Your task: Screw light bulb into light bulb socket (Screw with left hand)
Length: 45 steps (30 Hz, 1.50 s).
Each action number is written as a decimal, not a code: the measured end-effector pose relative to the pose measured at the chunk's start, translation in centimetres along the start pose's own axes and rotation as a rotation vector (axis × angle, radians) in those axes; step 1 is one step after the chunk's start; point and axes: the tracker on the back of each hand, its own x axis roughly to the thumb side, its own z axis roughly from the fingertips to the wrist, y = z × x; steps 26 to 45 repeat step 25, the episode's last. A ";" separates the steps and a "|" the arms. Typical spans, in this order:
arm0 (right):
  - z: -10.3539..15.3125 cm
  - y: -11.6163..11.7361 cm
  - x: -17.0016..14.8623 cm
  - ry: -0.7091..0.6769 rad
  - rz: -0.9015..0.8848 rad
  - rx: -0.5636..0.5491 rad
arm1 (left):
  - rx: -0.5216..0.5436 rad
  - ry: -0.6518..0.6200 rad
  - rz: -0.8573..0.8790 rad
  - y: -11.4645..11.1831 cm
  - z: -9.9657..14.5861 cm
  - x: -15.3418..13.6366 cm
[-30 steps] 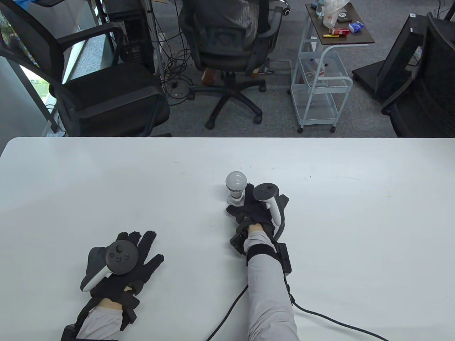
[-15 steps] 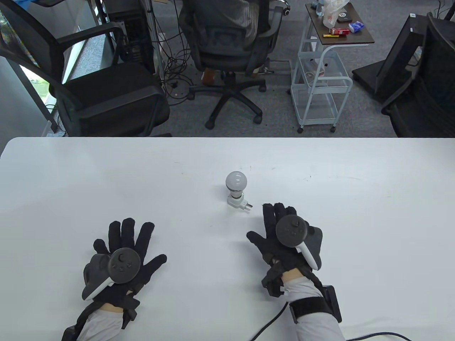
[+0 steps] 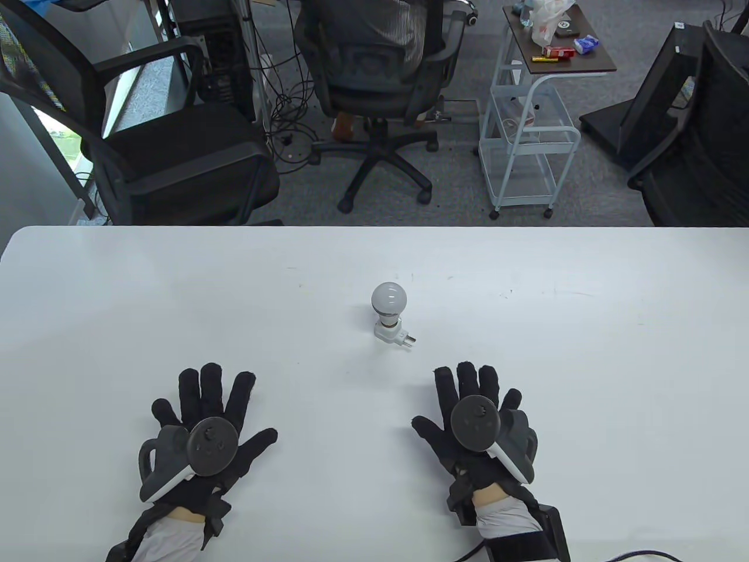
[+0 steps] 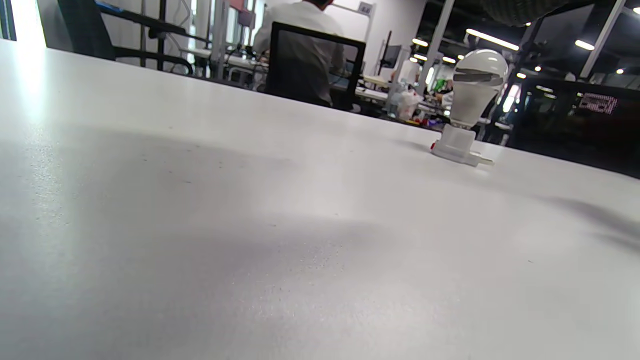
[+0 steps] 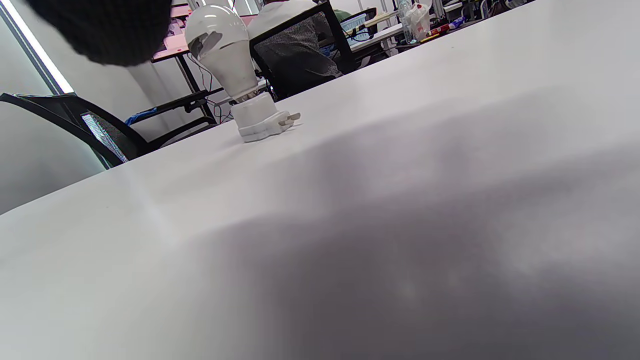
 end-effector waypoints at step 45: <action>-0.6 0.7 -0.8 -0.003 -0.102 0.123 | -0.055 -0.037 0.063 -0.3 -0.5 0.2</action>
